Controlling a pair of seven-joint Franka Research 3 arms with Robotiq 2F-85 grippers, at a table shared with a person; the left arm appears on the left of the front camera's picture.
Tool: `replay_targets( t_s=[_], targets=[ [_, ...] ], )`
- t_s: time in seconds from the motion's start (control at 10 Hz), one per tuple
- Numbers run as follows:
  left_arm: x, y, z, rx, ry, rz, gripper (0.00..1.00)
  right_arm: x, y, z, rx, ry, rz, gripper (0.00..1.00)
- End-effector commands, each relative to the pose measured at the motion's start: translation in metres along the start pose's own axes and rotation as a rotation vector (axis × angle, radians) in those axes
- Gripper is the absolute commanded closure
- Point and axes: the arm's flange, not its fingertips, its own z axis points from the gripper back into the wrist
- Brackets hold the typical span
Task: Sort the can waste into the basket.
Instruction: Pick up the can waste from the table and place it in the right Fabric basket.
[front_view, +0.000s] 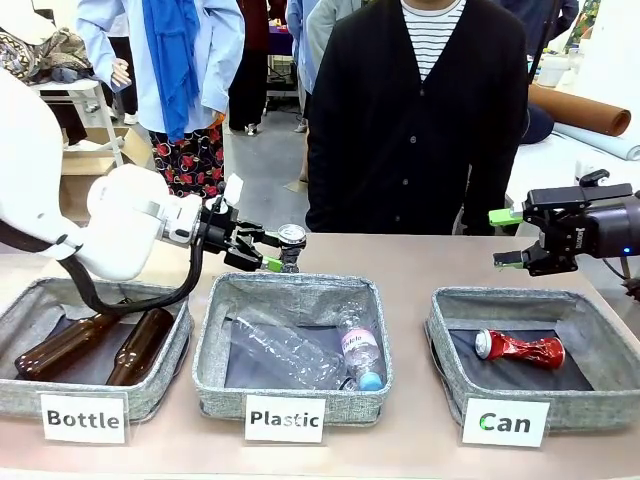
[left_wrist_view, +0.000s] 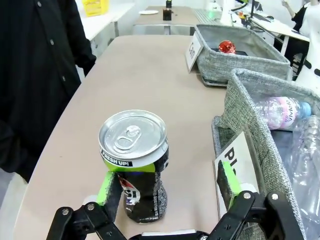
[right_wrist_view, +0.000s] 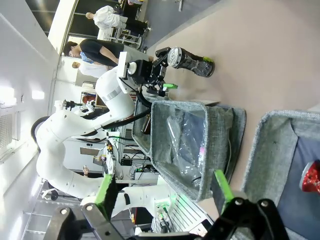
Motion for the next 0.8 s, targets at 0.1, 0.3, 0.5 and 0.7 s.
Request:
replay_targets(
  t_s=[0.1, 0.3, 0.5, 0.7],
  targets=[
    [-0.002, 0.004, -0.007, 0.048, -0.021, 0.019, 0.00, 0.000, 0.001, 0.002, -0.003, 0.004, 0.006, 0.00],
    [-0.001, 0.008, -0.003, 0.082, -0.030, 0.022, 0.00, 0.000, 0.001, 0.002, -0.003, 0.004, 0.006, 0.00],
    [-0.002, 0.007, -0.009, 0.080, -0.049, 0.026, 0.00, 0.000, 0.001, 0.002, -0.003, 0.004, 0.006, 0.00],
    [-0.002, 0.006, -0.019, 0.058, -0.064, 0.033, 0.00, 0.000, 0.001, 0.002, -0.003, 0.004, 0.006, 0.00]
  ],
)
